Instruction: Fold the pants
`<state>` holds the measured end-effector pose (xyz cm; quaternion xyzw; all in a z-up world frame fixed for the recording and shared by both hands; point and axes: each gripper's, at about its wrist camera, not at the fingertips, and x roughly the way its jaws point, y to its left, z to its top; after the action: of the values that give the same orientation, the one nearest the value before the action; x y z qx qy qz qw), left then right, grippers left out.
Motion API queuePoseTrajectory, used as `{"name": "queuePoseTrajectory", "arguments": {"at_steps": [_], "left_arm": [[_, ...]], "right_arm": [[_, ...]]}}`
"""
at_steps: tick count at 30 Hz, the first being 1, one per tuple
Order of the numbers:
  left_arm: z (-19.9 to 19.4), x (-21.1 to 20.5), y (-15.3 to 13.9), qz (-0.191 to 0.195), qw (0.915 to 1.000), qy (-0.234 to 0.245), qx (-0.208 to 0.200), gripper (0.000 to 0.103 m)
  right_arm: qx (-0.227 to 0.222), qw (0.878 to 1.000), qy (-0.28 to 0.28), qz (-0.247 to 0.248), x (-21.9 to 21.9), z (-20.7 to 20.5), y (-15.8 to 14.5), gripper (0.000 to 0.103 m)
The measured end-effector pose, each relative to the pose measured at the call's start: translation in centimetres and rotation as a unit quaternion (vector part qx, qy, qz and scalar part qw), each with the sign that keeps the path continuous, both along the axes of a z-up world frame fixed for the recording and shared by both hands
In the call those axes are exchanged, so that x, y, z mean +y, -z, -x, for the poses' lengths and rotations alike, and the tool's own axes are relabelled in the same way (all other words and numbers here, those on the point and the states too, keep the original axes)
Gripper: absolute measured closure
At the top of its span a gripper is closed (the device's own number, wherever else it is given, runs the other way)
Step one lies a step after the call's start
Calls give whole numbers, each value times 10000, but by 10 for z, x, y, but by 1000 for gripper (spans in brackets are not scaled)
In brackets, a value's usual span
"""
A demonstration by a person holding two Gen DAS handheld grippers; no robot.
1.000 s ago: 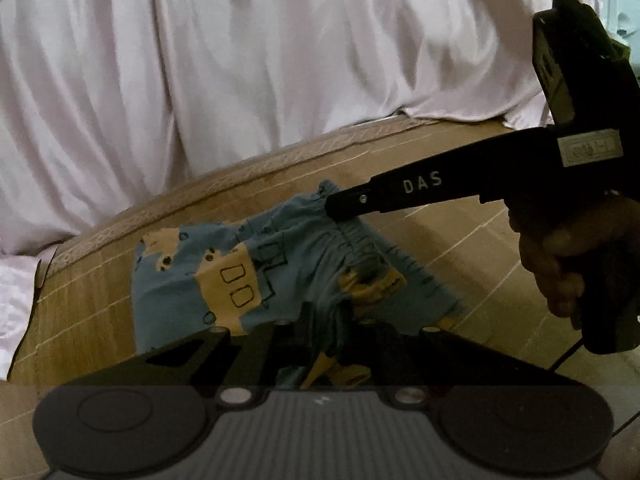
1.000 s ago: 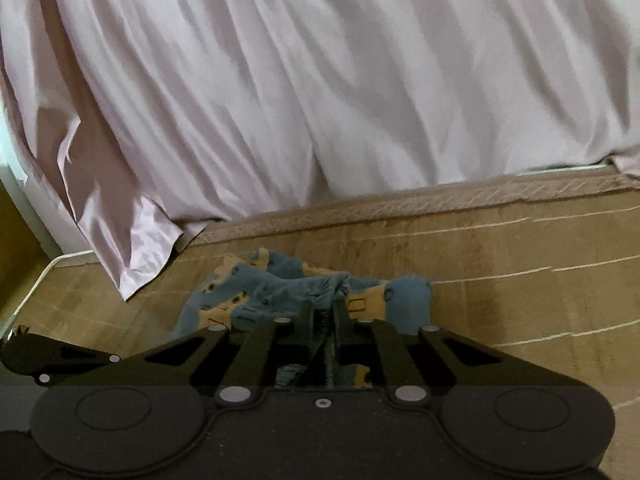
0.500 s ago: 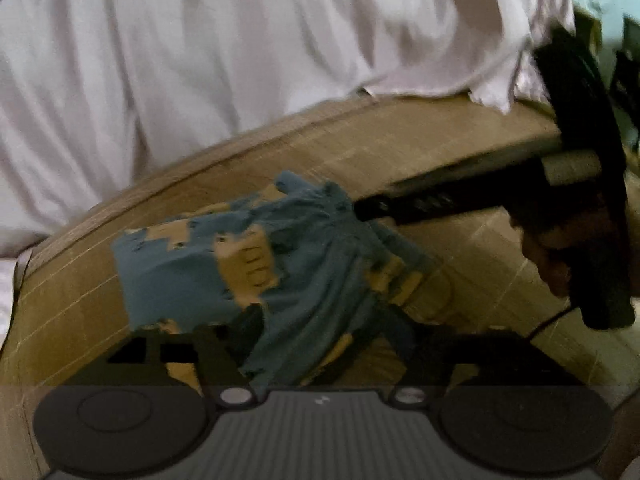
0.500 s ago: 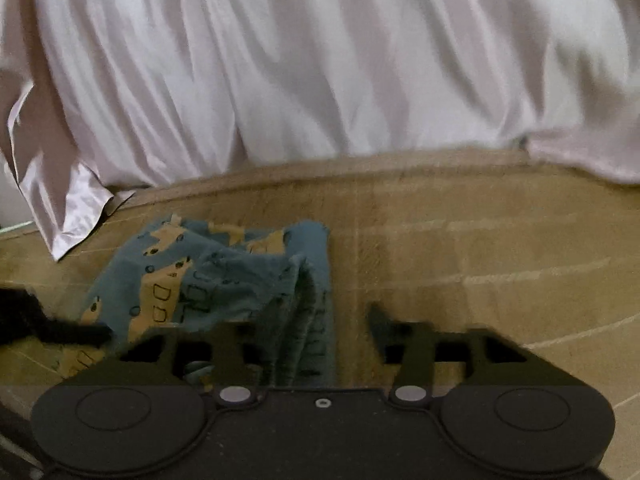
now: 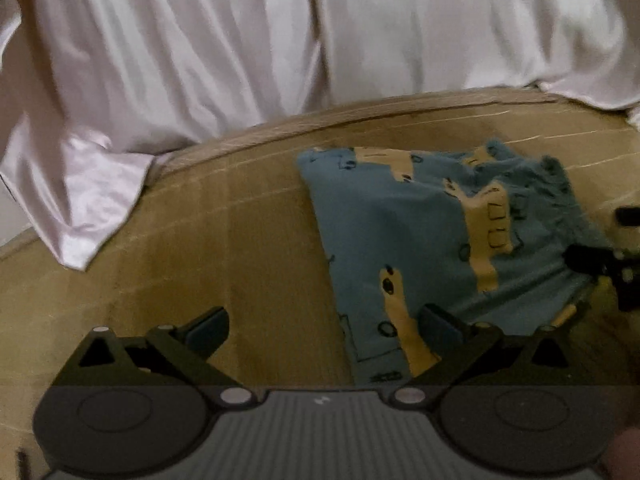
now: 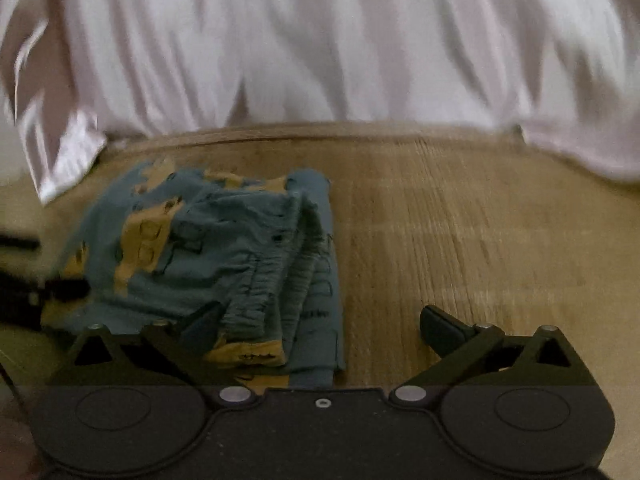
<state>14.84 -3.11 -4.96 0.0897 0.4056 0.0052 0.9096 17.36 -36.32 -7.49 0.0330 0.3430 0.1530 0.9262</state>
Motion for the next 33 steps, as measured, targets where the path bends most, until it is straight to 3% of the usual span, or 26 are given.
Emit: {"name": "queuePoseTrajectory", "arguments": {"at_steps": [2,4,7,9,13,16,18,21,24,29,33], "left_arm": [[5,0,-1,125,9997,208,36,0],[5,-1,-8,103,9994,319,14,0],[-5,-3,-23,189,9981,377,-448,0],[-19,-8,-31,149,9965,464,-684,0],[-57,-30,-24,-650,9929,647,-753,0],[-81,-37,-1,-1580,9852,508,-426,0],[-82,-33,2,-1461,9865,615,-419,0],[-76,-28,-8,-1091,9902,694,-528,0],[-66,-27,-18,-1055,9909,607,-579,0],[-51,-34,-28,-958,9941,310,-408,1],[-43,-36,-37,-449,9988,123,-137,0]], "right_arm": [[-180,9997,30,-147,-10,5,-7,1],[-568,9984,71,17,-10,8,-17,1],[-1010,9945,265,118,4,-2,-34,1],[-1039,9944,146,117,19,-16,-39,1],[-756,9955,-33,562,54,-47,-27,1],[-576,9901,2,1281,60,-49,-9,1],[-534,9920,7,1144,47,-46,-9,1],[-730,9885,89,1320,41,-36,-17,1],[-914,9891,93,1147,36,-19,-35,1],[-635,9908,387,1134,27,15,-39,1],[-482,9896,570,1230,19,44,-35,1]]}}
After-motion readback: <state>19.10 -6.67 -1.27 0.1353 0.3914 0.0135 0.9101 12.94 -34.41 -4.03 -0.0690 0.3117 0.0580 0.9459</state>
